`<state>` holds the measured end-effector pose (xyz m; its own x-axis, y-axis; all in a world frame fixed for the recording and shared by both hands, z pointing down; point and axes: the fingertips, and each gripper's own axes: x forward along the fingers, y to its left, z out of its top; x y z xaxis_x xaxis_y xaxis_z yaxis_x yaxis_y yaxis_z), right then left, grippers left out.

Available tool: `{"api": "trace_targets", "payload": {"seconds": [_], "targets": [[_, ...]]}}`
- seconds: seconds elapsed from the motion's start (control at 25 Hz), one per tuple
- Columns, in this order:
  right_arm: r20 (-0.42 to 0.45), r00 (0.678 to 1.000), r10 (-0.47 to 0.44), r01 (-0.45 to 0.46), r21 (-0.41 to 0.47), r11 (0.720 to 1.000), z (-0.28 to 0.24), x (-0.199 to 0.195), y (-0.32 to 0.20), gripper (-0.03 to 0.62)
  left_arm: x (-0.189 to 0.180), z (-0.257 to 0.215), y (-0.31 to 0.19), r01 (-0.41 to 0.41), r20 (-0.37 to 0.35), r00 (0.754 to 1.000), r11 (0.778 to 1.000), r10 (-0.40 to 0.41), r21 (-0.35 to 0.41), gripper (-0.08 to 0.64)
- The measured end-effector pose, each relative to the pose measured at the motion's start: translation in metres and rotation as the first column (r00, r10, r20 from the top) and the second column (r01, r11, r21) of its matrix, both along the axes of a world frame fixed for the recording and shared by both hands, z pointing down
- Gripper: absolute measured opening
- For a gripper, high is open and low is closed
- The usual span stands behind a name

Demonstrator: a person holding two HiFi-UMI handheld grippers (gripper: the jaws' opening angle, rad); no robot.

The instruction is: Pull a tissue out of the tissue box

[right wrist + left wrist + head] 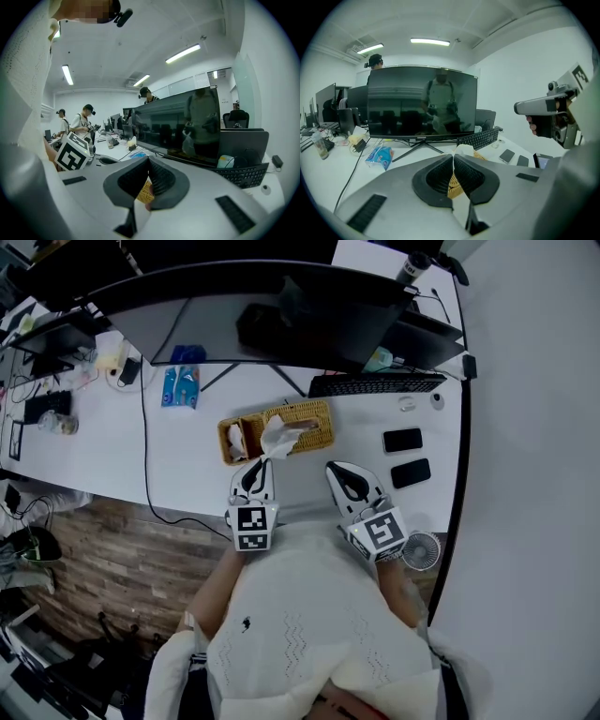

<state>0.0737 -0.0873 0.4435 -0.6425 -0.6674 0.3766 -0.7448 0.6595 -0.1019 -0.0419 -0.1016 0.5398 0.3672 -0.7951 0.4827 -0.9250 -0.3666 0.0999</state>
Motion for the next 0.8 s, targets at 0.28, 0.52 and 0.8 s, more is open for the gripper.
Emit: {"api": "trace_targets", "payload": {"seconds": [0.28,0.52,0.8], "targets": [[-0.009,1.000,0.007,-0.007,0.001,1.000,0.001,0.001,-0.004,0.002,-0.003,-0.018,0.001,0.010,-0.031,0.999,1.000,-0.009,0.024,0.018],[-0.022,0.998,0.060,-0.061,-0.033,0.998,0.010,0.007,-0.012,0.002,-0.002,-0.033,0.002,-0.007,-0.049,0.999,0.999,0.010,0.051,0.018],[-0.010,0.997,0.080,-0.081,-0.058,0.995,0.014,0.011,-0.012,0.002,0.002,-0.058,0.004,-0.023,-0.107,0.994,0.995,0.034,0.097,0.018]]}}
